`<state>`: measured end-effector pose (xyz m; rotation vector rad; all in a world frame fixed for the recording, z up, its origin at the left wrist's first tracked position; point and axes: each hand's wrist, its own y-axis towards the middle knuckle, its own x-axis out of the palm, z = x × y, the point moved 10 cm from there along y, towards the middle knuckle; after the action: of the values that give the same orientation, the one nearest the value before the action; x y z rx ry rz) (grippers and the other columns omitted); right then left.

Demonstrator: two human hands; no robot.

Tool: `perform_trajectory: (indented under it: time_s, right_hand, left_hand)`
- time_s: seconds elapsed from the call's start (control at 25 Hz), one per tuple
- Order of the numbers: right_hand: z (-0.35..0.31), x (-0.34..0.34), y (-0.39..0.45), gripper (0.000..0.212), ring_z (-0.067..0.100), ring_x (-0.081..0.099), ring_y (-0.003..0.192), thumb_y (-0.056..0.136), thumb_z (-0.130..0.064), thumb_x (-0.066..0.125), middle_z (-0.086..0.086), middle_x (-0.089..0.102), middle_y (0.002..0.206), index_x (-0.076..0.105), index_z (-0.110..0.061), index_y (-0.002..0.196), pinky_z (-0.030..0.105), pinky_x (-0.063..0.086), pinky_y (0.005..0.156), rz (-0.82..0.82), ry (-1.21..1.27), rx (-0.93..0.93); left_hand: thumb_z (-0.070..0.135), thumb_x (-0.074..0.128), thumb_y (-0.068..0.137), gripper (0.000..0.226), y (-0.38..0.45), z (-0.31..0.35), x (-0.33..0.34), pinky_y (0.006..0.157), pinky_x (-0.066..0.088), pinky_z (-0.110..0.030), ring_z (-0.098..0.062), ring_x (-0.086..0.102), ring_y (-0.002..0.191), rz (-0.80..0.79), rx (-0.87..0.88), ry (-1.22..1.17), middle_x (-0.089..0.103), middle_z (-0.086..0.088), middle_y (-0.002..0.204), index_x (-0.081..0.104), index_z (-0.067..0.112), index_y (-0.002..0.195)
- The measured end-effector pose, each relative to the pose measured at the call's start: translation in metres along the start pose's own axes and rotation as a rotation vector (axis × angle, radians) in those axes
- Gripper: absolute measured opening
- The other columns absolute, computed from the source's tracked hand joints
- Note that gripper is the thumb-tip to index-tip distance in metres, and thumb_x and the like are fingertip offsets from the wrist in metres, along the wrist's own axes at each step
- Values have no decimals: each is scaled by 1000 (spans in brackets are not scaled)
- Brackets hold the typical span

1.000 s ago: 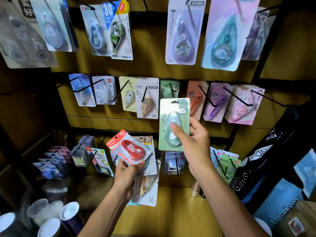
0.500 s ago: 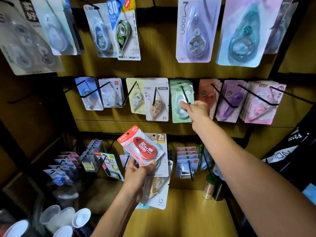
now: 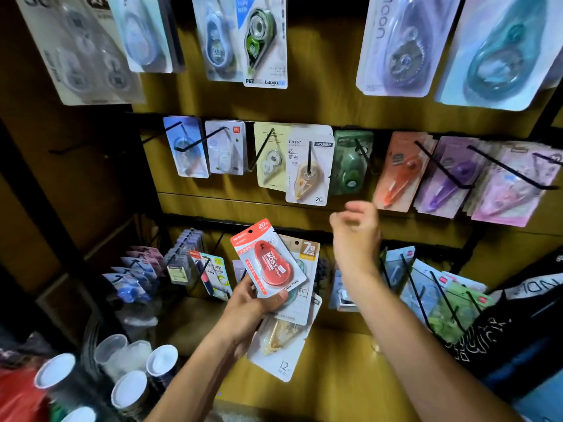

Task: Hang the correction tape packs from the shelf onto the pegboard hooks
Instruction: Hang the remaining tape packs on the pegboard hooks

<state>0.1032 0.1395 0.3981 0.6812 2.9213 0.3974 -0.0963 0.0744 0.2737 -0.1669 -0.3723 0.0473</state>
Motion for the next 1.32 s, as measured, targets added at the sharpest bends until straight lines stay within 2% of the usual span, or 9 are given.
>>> perform_trajectory:
  time_s: [0.12, 0.2, 0.36, 0.52, 0.72, 0.92, 1.08, 1.2, 1.32]
  right_hand:
    - [14, 50, -71, 32, 8, 62, 88, 82, -35, 71, -17, 63, 91, 51, -32, 106, 33, 52, 80, -506, -236, -84]
    - [16, 63, -87, 50, 8, 57, 105, 76, -40, 75, -20, 56, 106, 46, -36, 117, 32, 48, 91, -623, -305, -111]
    - [12, 63, -81, 69, 15, 52, 113, 61, -43, 78, -11, 58, 116, 40, -43, 118, 42, 48, 94, -622, -351, -105]
    - [4, 47, -64, 73, 20, 57, 109, 57, -34, 78, -8, 56, 119, 39, -39, 118, 45, 50, 90, -453, -303, -75]
    - [22, -2, -30, 71, 19, 64, 103, 67, -9, 83, 0, 61, 121, 44, -35, 120, 43, 58, 85, -186, 97, 179]
    - [34, -31, -29, 53, 28, 68, 102, 79, 11, 69, 9, 72, 111, 56, -17, 121, 45, 56, 88, -246, 534, 324]
    - [55, -55, -44, 17, 26, 72, 92, 85, -11, 68, 10, 76, 101, 71, -12, 102, 41, 57, 84, -307, 500, 446]
    - [73, -45, -68, 37, 30, 69, 104, 82, -27, 71, 10, 75, 108, 68, -15, 116, 53, 50, 99, -470, 404, 561]
    - [66, -20, -91, 45, 33, 65, 113, 81, -27, 72, 12, 71, 117, 63, -16, 124, 57, 47, 101, -639, 481, 641]
  left_hand:
    - [-13, 68, 79, 44, -7, 1, 5, 74, 60, -40, -35, 72, 90, 9, 32, 33, 73, -21, 104, 56, -1, 119]
    - [-17, 66, 78, 44, -14, 7, 8, 66, 59, -34, -30, 73, 83, 5, 71, 53, 73, -21, 101, 57, 0, 118]
    - [-14, 69, 78, 48, -20, 18, 16, 72, 59, -35, -32, 72, 91, -26, 129, 115, 72, -21, 106, 55, 1, 121]
    - [-12, 71, 78, 50, -21, 14, 27, 83, 57, -53, -45, 67, 99, -72, 68, 48, 69, -28, 109, 49, 3, 120]
    - [-10, 69, 78, 46, -21, 10, 33, 79, 58, -54, -45, 67, 95, -92, 21, 20, 69, -28, 111, 48, 3, 116]
    - [0, 73, 68, 50, -10, 12, 35, 75, 60, -49, -36, 71, 84, 27, 48, -154, 70, -25, 110, 54, 7, 113]
    - [6, 68, 79, 52, -3, 19, 29, 68, 62, -46, -27, 73, 82, 108, 69, -423, 71, -18, 111, 52, 3, 128]
    - [10, 62, 90, 44, -7, 27, 24, 66, 59, -42, -27, 72, 89, 117, 77, -442, 69, -17, 118, 52, 4, 132]
    - [13, 64, 89, 42, -14, 30, 23, 80, 57, -55, -35, 67, 100, 98, 70, -410, 66, -20, 123, 54, 5, 129]
